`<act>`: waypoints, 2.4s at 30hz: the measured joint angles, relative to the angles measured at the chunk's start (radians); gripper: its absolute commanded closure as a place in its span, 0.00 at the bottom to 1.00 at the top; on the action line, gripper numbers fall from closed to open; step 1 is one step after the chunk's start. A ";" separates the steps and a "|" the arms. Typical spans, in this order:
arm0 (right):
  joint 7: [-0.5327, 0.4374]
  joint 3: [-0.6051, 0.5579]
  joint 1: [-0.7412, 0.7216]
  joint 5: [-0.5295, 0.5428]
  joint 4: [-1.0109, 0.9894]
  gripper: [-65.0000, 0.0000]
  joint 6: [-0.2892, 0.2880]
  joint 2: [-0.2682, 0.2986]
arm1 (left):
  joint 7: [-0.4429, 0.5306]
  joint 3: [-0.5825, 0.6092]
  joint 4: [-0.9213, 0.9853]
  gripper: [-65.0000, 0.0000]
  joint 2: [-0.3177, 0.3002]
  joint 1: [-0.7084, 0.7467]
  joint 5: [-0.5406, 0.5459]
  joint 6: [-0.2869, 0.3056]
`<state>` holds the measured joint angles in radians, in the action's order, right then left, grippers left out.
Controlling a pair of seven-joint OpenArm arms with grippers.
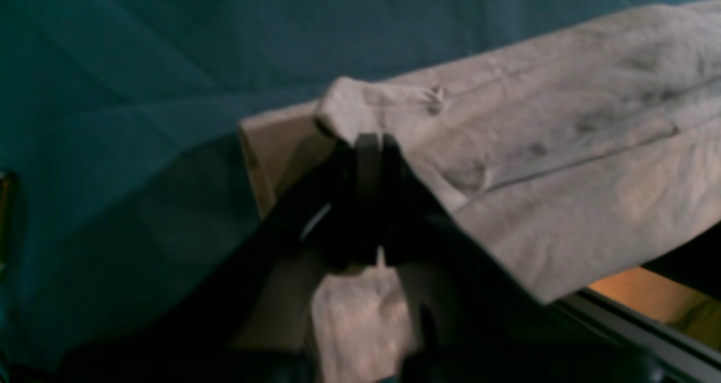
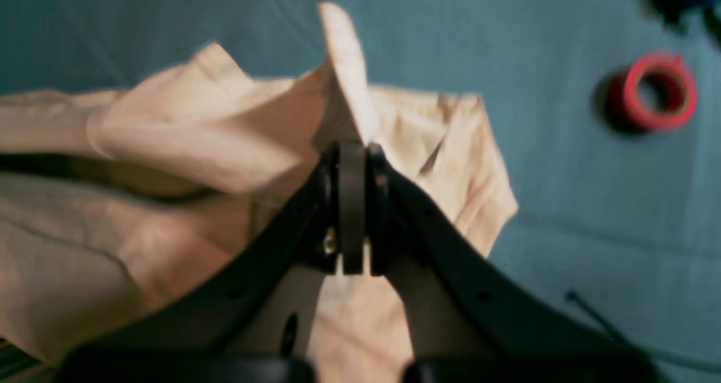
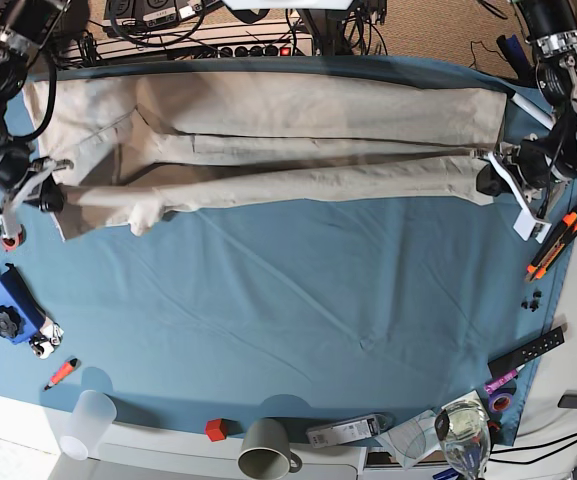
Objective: Fold the T-shirt properly
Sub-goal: 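Fold the held sleeve and hem corner over toward the shoulder fold, then lay the folded strip flat and open both grippers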
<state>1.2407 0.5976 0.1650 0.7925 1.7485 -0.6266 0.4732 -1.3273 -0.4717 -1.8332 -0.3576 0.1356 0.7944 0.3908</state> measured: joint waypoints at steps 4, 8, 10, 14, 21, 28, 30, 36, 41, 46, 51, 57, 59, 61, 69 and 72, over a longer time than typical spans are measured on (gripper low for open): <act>0.016 0.031 0.048 0.018 0.023 1.00 -0.003 -0.008 | 0.004 0.000 -0.005 1.00 0.000 0.011 0.000 0.000; 0.017 0.050 0.098 0.021 0.076 1.00 -0.003 -0.008 | 0.003 -0.007 -0.005 1.00 0.000 0.026 0.001 0.000; 0.016 0.055 0.122 0.021 0.092 1.00 -0.004 -0.008 | 0.004 -0.029 -0.005 1.00 0.000 0.031 0.004 0.000; 0.017 0.076 0.166 0.022 0.104 1.00 -0.006 -0.008 | 0.003 -0.082 -0.005 1.00 0.000 0.047 0.028 0.000; 0.051 0.090 0.235 0.060 0.104 1.00 -0.023 -0.008 | 0.003 -0.101 -0.006 1.00 0.000 0.071 0.071 0.027; 0.062 0.090 0.311 0.063 0.104 1.00 -0.025 -0.008 | -0.001 -0.101 -0.006 1.00 0.000 0.112 0.071 0.026; 0.061 0.090 0.331 0.065 0.104 1.00 -0.025 -0.007 | 0.000 -0.101 -0.006 1.00 0.000 0.119 0.071 0.026; 0.061 0.090 0.364 0.066 0.104 1.00 -0.025 -0.010 | 0.000 -0.101 -0.006 1.00 0.000 0.124 0.071 0.026; 0.061 0.091 0.365 0.097 0.104 1.00 -0.026 -0.079 | 0.000 -0.101 -0.006 1.00 0.002 0.124 0.070 0.056; 0.100 0.091 0.364 0.133 0.104 0.92 -0.055 -0.100 | -0.001 -0.101 -0.006 0.73 0.003 0.124 0.069 0.063; 0.139 0.091 0.364 0.167 0.104 0.73 -0.055 -0.099 | 0.000 -0.101 -0.006 0.52 0.003 0.124 0.064 0.048; 0.146 0.091 0.364 0.198 0.104 0.73 -0.055 -0.099 | 0.013 -0.101 -0.006 0.52 0.003 0.124 0.064 0.048; 0.147 0.091 0.364 0.200 0.104 0.73 -0.055 -0.099 | 0.027 -0.101 -0.006 0.52 0.003 0.124 0.064 0.048; 0.146 0.091 0.364 0.200 0.104 0.73 -0.055 -0.099 | 0.037 -0.101 -0.006 0.52 0.010 0.124 0.043 0.048; 0.114 0.101 0.362 0.201 0.104 0.73 -0.055 -0.099 | 0.063 -0.106 0.074 0.52 0.089 0.121 0.020 -0.001; 0.113 0.109 0.362 0.201 0.104 0.73 -0.055 -0.099 | 0.085 -0.112 0.117 0.52 0.097 0.117 0.040 -0.006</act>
<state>1.3537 0.7063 0.5270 0.9932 1.8526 -0.6819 0.3740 -1.2423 -0.5835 -1.7157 -0.2607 0.2527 0.8349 0.3851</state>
